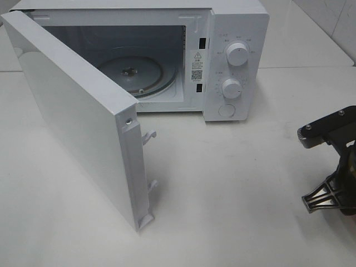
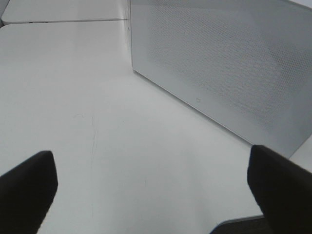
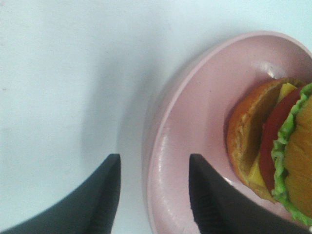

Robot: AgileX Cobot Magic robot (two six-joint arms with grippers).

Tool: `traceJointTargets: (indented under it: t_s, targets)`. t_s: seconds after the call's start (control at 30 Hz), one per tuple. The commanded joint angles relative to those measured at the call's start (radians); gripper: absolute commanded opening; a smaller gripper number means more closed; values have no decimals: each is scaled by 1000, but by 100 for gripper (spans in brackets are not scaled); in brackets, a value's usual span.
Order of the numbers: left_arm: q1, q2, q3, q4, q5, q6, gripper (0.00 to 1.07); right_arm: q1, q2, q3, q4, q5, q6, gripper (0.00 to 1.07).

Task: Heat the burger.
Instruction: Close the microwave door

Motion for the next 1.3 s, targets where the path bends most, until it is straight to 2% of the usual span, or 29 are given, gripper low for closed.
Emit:
traceJointTargets:
  t_s: [0.03,0.07,0.1,0.17,0.23,0.27,0.33,0.53,0.8,0.87,1.03,1.3]
  targets:
    - [3,-5,4,-7,-2,-5,98,0,-113,-2,117,-32,-189,47]
    - [3,-5,4,-7,-2,-5,98,0,-113,-2,117,-32,-189,47]
    - [3,-5,4,-7,-2,-5,98,0,-156,-2,188,-46,-290,49]
    - [3,-5,4,-7,-2,-5,98,0,-180,-2,220,-47,-343,50]
    - [3,-5,4,-7,-2,-5,98,0,-242,-2,333,-50,-491,56]
    - [3,-5,4,-7,-2,-5,98,0,-242,-2,333,-50,-491,56]
    - [3,-5,4,-7,-2,-5,98,0,-301,-2,447,-46,-621,64]
    - [3,-5,4,-7,-2,-5,98,0,-438,-2,593,-7,-808,75]
    - [3,-5,4,-7,-2,-5,98,0,-568,-10,616,61,-825,75]
    - [3,-5,4,-7,-2,-5,98,0,-645,-52,616,135,-827,75]
    - [3,-5,4,-7,-2,-5,98,0,-720,-101,617,229,-828,75]
    - [3,-5,4,-7,-2,-5,98,-14,-909,-103,616,286,-828,75]
